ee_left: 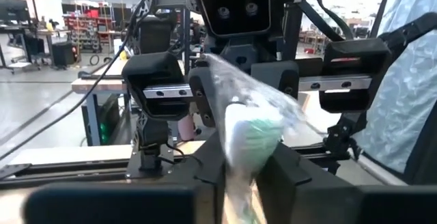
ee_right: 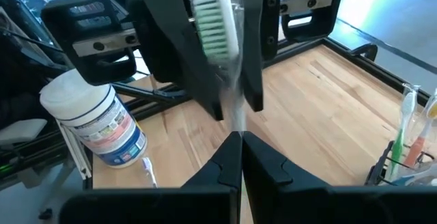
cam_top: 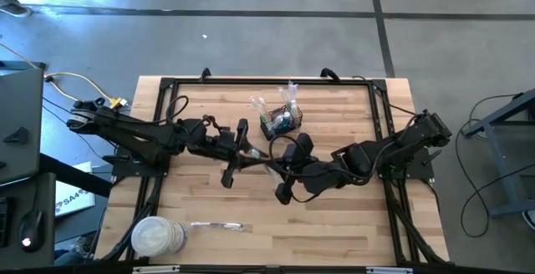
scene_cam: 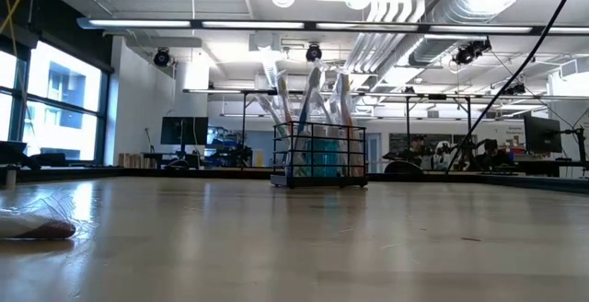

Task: Pick & Place toothbrushing station
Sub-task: Put the green toothbrush into the mesh organizer

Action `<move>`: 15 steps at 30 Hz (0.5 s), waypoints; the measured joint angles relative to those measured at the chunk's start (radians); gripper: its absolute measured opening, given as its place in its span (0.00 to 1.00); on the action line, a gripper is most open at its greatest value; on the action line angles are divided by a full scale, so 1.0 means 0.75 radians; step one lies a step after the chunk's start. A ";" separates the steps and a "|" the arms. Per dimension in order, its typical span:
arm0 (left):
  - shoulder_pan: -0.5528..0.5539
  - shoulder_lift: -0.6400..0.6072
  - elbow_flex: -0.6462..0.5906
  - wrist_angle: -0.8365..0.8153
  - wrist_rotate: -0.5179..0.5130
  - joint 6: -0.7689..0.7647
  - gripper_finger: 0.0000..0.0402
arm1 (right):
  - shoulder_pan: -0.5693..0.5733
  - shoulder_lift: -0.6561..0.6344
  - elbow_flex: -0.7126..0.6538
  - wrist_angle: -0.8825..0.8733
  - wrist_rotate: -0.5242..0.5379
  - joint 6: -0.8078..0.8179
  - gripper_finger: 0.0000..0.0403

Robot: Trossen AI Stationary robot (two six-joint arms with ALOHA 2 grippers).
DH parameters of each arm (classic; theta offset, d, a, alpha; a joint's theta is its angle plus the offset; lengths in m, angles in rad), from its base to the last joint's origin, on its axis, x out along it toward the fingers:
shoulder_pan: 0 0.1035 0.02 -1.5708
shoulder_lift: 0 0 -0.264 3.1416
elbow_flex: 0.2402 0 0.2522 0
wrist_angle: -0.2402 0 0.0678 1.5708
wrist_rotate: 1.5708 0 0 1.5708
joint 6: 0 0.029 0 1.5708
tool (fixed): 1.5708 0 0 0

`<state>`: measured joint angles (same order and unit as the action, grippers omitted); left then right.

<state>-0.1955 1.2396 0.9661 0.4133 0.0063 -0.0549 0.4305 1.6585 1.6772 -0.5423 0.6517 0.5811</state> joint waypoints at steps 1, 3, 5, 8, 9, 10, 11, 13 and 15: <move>0.000 0.000 0.000 -0.002 0.000 0.008 0.13 | 0.000 0.000 0.000 -0.001 -0.001 -0.002 0.01; 0.000 0.000 0.000 -0.011 0.000 0.008 0.06 | 0.000 0.000 0.000 -0.001 -0.003 -0.005 0.01; 0.000 0.000 0.000 -0.026 0.000 0.008 0.03 | 0.001 0.000 0.000 -0.003 -0.008 -0.015 0.01; 0.000 0.000 0.000 -0.028 0.000 0.008 0.04 | -0.001 0.002 0.000 -0.004 -0.010 -0.038 0.01; 0.000 0.000 0.000 -0.027 0.000 0.008 0.04 | -0.001 0.002 0.000 -0.004 -0.010 -0.044 0.01; 0.000 0.000 0.000 -0.027 0.000 0.008 0.04 | -0.001 0.002 0.000 -0.007 -0.010 -0.048 0.01; 0.000 0.000 0.000 -0.029 0.000 0.008 0.03 | -0.001 0.001 0.000 -0.013 -0.010 -0.049 0.01; 0.000 -0.008 -0.001 -0.043 0.000 0.008 0.02 | -0.001 -0.007 0.000 -0.043 -0.010 -0.049 0.01; 0.000 -0.018 -0.003 -0.041 -0.015 0.008 0.03 | -0.004 -0.023 0.000 -0.080 -0.011 -0.049 0.01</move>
<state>-0.1955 1.2258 0.9642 0.3825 -0.0053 -0.0490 0.4277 1.6409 1.6770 -0.6021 0.6434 0.5446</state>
